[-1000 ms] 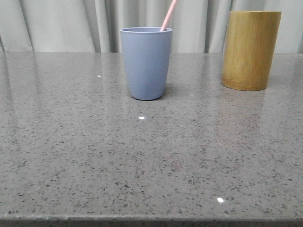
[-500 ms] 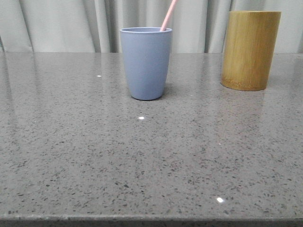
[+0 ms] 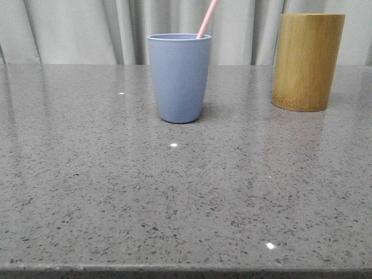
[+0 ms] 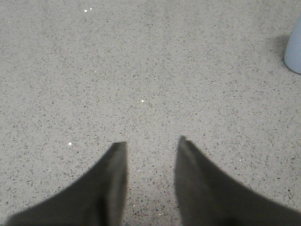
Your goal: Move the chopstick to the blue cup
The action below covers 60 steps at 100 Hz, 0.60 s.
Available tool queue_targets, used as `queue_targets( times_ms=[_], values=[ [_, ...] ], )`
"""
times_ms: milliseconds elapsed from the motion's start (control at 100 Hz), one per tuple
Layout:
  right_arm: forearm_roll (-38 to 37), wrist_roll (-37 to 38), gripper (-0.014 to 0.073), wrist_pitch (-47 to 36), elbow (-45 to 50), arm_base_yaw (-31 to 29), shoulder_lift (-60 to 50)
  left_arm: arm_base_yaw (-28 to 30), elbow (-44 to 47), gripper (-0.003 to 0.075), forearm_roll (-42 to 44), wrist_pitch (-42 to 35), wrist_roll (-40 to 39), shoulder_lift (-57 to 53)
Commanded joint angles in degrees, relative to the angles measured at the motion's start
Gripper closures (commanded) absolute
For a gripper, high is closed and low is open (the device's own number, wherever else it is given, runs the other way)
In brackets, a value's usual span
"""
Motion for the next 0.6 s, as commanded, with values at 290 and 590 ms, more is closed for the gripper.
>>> queue_targets(
  times_ms=[290, 590],
  values=[
    [-1.28, -0.45, 0.0662, -3.63, -1.35, -0.30, 0.34, 0.18, -1.46, 0.0739, -0.66, -4.26, -0.72, 0.15],
    [-1.28, -0.45, 0.0662, -3.63, -1.35, -0.30, 0.34, 0.18, -1.46, 0.0739, -0.66, -4.26, -0.72, 0.15]
  ],
)
